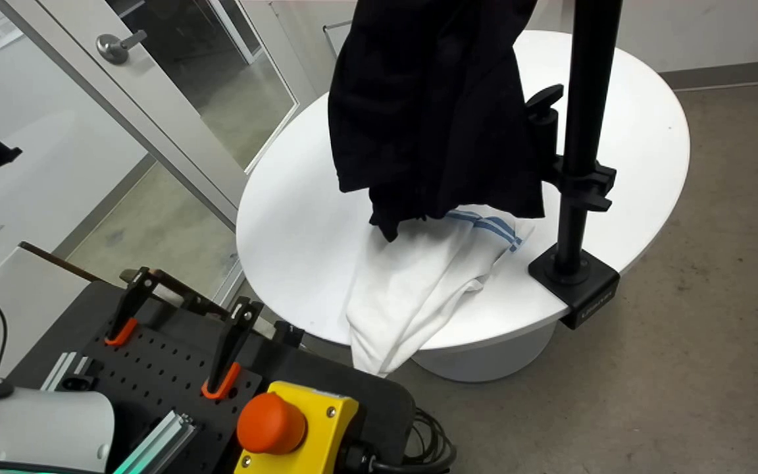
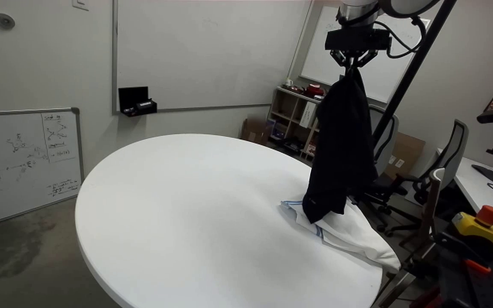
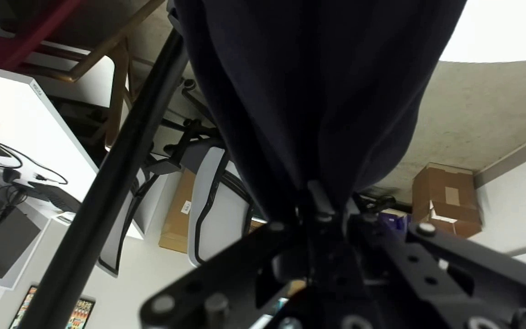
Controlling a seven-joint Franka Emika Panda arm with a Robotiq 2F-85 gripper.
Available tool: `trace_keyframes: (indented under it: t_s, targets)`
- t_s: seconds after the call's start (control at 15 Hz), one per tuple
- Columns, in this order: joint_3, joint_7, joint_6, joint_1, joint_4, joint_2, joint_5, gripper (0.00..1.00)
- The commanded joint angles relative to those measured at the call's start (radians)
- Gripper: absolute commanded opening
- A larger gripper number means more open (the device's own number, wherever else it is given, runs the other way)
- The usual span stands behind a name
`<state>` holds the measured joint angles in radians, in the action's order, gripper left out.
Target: Pick the black garment on the table and put it on the stand
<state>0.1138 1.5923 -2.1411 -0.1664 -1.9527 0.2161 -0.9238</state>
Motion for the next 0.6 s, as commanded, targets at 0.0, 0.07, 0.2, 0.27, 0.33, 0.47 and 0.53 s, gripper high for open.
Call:
trace_keyframes:
  t_s: [0.0,0.07,0.2,0.27,0.33,0.47,0.53]
  targets:
    - [0.03,0.079,0.051,0.041,0.096,0.088,-0.02,0.01]
    - [0.035,0.097,0.061,0.047,0.114,0.108,-0.021,0.01]
    - [0.036,0.108,0.098,0.054,0.149,0.149,0.014,0.29]
    - [0.037,0.116,0.111,0.057,0.161,0.163,0.019,0.3]
    - [0.036,0.116,0.122,0.06,0.173,0.178,0.024,0.35]
    - [0.032,0.116,0.133,0.065,0.184,0.194,0.034,0.5]
    - [0.032,0.121,0.136,0.07,0.187,0.201,0.033,0.57]
